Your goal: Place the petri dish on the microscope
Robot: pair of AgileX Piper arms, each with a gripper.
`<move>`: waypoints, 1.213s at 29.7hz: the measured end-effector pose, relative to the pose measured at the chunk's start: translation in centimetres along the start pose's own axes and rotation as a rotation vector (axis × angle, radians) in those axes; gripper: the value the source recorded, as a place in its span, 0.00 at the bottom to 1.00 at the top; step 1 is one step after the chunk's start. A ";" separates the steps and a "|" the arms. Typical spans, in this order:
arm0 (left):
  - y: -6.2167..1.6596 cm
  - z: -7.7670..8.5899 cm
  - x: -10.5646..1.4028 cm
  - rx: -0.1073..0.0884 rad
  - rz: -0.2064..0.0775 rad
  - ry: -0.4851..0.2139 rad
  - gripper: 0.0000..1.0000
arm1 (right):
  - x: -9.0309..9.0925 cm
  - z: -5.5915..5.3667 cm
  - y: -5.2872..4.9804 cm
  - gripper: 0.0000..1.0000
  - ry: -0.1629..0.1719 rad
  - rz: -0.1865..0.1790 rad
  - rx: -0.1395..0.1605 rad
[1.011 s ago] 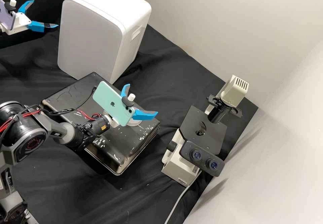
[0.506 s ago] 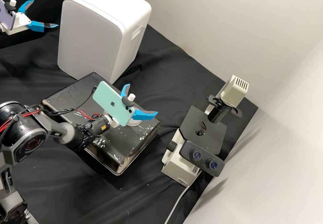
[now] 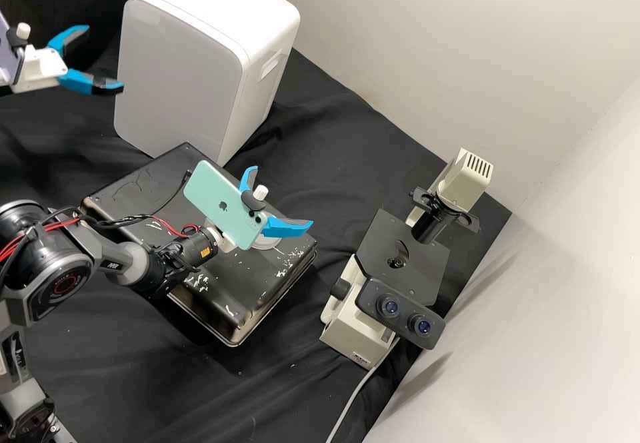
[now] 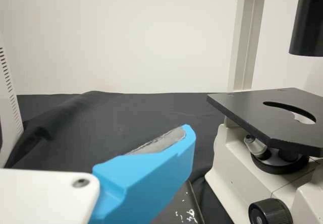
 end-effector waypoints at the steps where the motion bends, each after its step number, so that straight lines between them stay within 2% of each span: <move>1: -0.35 0.4 -0.4 0.002 -0.011 -0.016 1.00 | 0.0 0.0 0.0 1.00 0.000 0.000 0.000; 3: -1.37 1.2 -1.7 -0.002 -0.031 -0.050 1.00 | 0.0 0.0 0.0 1.00 0.000 0.000 0.000; 5: -2.04 2.0 -2.8 0.000 -0.031 -0.097 1.00 | 0.0 0.0 0.0 1.00 0.000 0.000 0.000; 9: -3.21 3.9 -5.1 0.007 -0.054 -0.209 1.00 | 0.0 0.0 0.0 1.00 0.000 0.000 0.000; 14: -4.15 5.7 -7.7 0.013 -0.096 -0.324 1.00 | 0.0 0.0 0.0 1.00 0.000 0.000 0.000; 17: -4.45 6.3 -8.6 0.014 -0.112 -0.368 1.00 | 0.0 0.0 0.0 1.00 0.000 0.000 0.000; 21: -4.72 7.1 -9.6 0.016 -0.127 -0.421 1.00 | 0.0 0.0 0.0 1.00 0.000 0.000 0.000; 24: -4.50 7.8 -10.0 0.022 -0.112 -0.464 1.00 | 0.0 0.0 0.0 1.00 0.000 0.000 0.000; 30: -4.52 8.9 -10.6 0.004 -0.113 -0.511 1.00 | 0.0 0.0 0.0 1.00 0.000 0.000 0.000; 36: -4.56 9.3 -10.8 0.008 -0.116 -0.545 1.00 | 0.0 0.0 0.0 1.00 0.000 0.000 0.000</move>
